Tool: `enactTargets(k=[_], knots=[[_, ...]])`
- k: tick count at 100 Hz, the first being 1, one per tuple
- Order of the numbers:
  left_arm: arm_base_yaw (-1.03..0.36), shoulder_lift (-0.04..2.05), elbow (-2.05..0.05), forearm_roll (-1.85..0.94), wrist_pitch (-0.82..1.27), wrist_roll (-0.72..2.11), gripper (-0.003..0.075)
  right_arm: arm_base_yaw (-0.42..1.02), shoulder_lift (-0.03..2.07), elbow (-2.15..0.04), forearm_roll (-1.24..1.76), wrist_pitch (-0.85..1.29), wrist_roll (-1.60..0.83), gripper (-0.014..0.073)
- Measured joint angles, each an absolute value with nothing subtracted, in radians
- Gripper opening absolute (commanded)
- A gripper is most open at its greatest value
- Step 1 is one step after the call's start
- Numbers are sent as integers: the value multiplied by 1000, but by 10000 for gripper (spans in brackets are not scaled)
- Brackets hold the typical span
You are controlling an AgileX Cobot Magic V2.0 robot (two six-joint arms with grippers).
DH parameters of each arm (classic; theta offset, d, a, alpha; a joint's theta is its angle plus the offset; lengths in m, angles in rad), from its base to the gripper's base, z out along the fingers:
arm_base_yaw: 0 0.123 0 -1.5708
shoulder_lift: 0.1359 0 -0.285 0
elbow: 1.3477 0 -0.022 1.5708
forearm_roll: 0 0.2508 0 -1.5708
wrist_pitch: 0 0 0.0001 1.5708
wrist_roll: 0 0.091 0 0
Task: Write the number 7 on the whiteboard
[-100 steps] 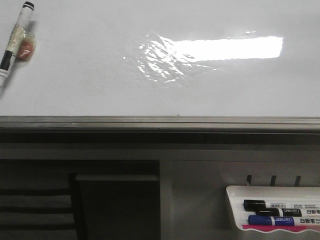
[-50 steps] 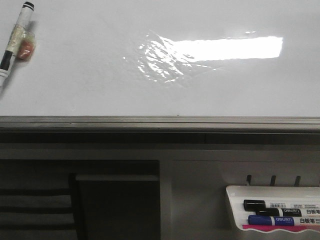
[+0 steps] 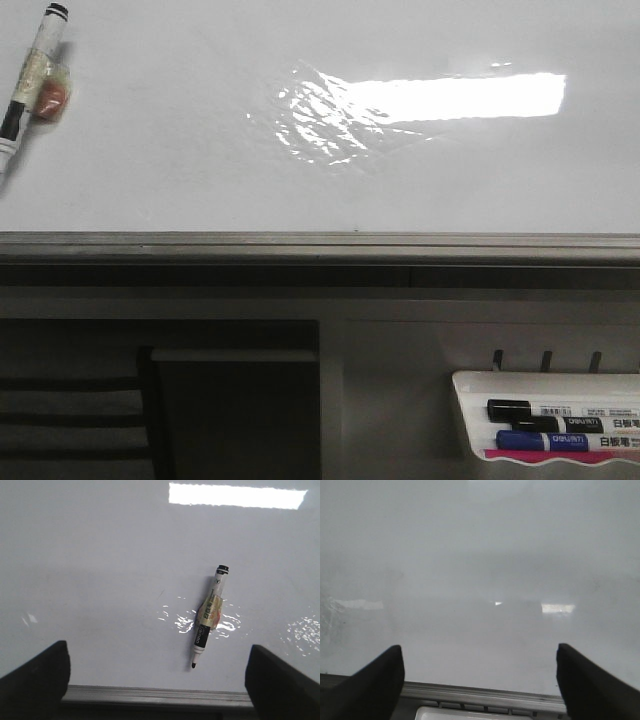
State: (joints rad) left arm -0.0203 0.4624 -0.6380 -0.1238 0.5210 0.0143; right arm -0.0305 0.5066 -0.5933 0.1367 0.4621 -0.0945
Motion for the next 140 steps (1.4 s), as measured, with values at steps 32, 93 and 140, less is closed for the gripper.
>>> enactTargets(k=[32,93,140], knots=[[-76,657,-638,-262,563,273,536,-30,507,-593,137,462,-95,554],[-238,1126,-659,-288,175,309,489,-30,507,-593,137,461,-95,554],[-255,1295,-662,-217,-26,309,449,-30,507,-593,137,461,-95,554]])
